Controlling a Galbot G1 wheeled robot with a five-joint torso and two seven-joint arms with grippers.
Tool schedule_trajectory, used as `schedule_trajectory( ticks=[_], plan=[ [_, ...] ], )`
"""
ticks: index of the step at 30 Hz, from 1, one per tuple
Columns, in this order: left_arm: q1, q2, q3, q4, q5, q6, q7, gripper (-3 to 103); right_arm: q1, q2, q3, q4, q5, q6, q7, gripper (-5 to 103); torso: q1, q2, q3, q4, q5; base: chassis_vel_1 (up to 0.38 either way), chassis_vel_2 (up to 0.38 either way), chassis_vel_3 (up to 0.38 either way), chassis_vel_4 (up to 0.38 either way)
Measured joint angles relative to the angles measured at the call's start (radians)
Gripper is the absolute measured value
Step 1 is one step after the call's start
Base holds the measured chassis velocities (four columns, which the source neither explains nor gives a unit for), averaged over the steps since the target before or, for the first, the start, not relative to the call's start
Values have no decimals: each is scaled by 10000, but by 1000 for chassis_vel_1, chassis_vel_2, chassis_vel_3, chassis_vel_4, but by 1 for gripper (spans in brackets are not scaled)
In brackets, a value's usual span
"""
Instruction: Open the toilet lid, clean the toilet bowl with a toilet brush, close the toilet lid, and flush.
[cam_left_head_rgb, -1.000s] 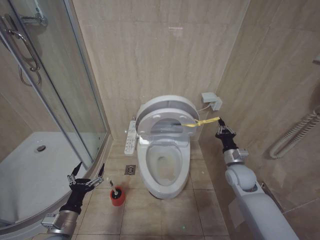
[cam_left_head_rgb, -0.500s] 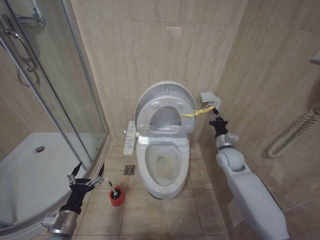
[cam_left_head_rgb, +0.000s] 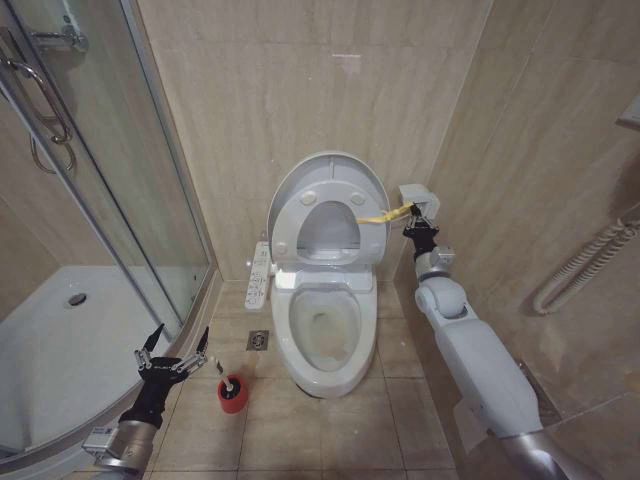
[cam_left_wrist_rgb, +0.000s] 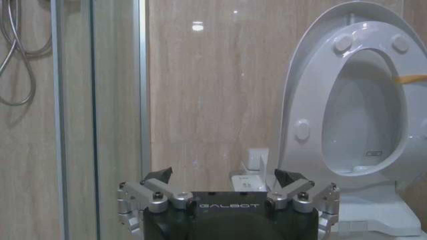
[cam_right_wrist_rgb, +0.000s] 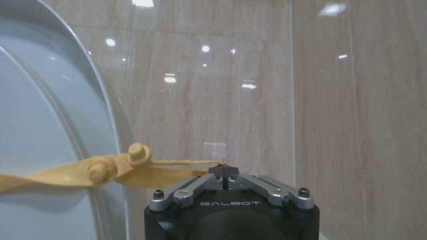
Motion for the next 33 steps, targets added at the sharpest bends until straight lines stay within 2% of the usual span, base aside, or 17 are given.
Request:
schedule_trajectory(
  ticks=[33],
  plan=[
    [0, 0, 0, 0, 0, 0, 0, 100, 2909, 802, -1387, -2657, -566, 254, 72, 0, -1, 0, -1, -1, -2, 0, 0, 0, 0]
  ],
)
